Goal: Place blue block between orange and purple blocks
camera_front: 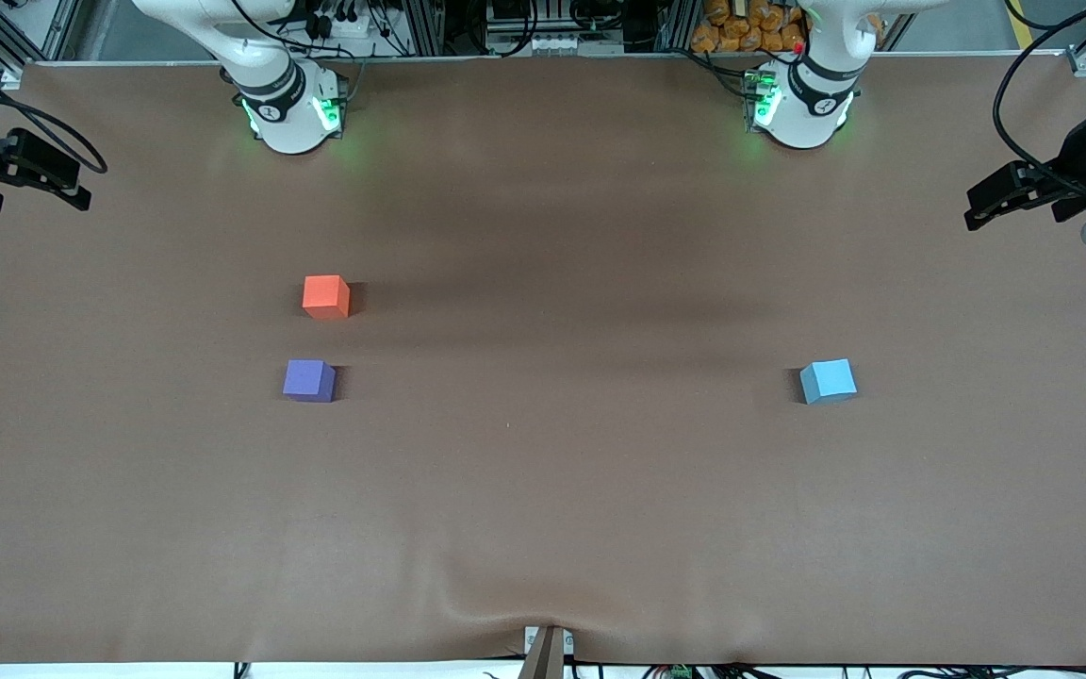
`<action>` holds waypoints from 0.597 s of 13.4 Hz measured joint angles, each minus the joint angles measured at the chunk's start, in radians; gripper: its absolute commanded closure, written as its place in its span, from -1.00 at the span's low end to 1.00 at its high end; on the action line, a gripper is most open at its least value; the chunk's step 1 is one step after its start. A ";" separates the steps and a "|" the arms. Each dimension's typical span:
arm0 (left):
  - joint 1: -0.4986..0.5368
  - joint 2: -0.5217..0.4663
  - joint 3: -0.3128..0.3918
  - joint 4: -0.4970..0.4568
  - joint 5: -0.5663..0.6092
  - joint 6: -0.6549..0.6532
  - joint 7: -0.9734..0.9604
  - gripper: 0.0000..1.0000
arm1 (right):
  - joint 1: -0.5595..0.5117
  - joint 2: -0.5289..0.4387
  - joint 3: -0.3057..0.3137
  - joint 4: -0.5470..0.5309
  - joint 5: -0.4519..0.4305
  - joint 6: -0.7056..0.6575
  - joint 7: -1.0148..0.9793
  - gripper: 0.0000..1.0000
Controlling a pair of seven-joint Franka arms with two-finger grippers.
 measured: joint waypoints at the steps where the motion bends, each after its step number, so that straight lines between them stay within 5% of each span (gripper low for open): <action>1: 0.001 0.005 0.000 -0.002 0.000 0.000 0.000 -1.00 | 0.000 0.000 -0.002 0.000 0.000 0.000 0.000 -1.00; 5: 0.001 0.058 -0.001 -0.029 0.000 0.034 0.000 -1.00 | 0.000 0.000 -0.003 0.000 0.000 -0.001 0.000 -1.00; 8: 0.005 0.087 0.000 -0.136 0.000 0.173 0.000 -1.00 | 0.000 0.000 -0.004 0.000 0.001 -0.002 0.000 -1.00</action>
